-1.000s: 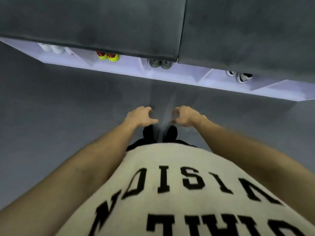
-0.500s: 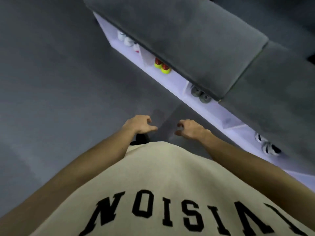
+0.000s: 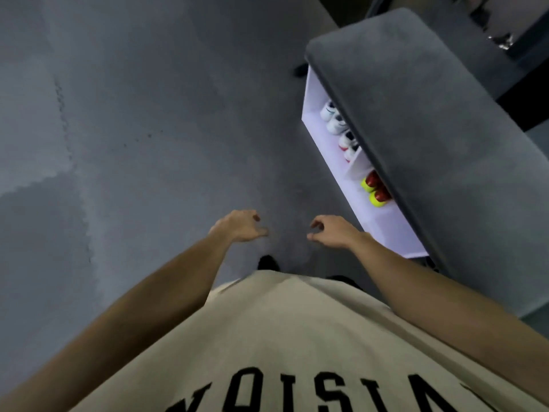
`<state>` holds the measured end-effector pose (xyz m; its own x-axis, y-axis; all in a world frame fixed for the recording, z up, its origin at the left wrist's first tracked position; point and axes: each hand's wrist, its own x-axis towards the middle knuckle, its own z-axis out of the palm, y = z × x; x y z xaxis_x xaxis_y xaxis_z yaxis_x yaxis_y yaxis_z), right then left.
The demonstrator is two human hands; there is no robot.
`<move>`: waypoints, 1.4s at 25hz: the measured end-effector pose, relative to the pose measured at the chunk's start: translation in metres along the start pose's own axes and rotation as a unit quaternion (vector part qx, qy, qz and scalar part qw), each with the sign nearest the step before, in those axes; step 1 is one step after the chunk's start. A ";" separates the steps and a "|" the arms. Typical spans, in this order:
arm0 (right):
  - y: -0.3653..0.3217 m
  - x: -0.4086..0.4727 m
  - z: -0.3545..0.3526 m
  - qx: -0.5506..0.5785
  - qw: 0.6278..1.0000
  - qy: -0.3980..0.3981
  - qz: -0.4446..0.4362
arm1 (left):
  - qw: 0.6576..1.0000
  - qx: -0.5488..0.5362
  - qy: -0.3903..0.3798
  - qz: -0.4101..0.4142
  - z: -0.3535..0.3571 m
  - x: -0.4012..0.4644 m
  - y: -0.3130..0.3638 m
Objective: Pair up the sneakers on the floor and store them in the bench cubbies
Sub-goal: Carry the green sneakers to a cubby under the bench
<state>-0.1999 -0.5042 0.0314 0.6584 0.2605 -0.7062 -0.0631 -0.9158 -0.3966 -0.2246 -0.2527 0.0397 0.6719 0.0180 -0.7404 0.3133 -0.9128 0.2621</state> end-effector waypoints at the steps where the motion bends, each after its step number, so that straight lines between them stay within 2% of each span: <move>1: -0.016 0.017 -0.011 0.007 1.000 0.004 -0.004 | 1.000 -0.010 0.002 -0.005 -0.021 0.012 -0.010; 6: -0.082 0.101 -0.079 0.007 1.000 0.015 -0.021 | 0.999 -0.035 0.003 -0.013 -0.119 0.084 -0.031; 11: -0.123 0.201 -0.157 0.009 0.999 0.030 -0.030 | 0.999 -0.030 -0.014 0.004 -0.213 0.168 -0.024; 18: -0.196 0.352 -0.307 -0.039 0.998 0.003 -0.043 | 0.998 -0.063 0.007 -0.020 -0.368 0.286 -0.007; 23: -0.267 0.461 -0.386 -0.051 0.997 -0.006 -0.059 | 0.995 -0.092 0.018 -0.045 -0.460 0.370 -0.029; 29: -0.359 0.594 -0.472 -0.028 0.999 0.017 -0.039 | 0.996 -0.089 0.000 -0.016 -0.618 0.496 -0.069; 35: -0.433 0.698 -0.570 0.043 0.997 0.060 0.005 | 0.999 -0.027 -0.002 0.021 -0.786 0.608 -0.078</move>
<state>0.7143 -0.1003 0.0447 0.7423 0.2081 -0.6369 -0.1303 -0.8876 -0.4419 0.6869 0.1498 0.0554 0.6827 -0.0217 -0.7304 0.3206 -0.8893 0.3262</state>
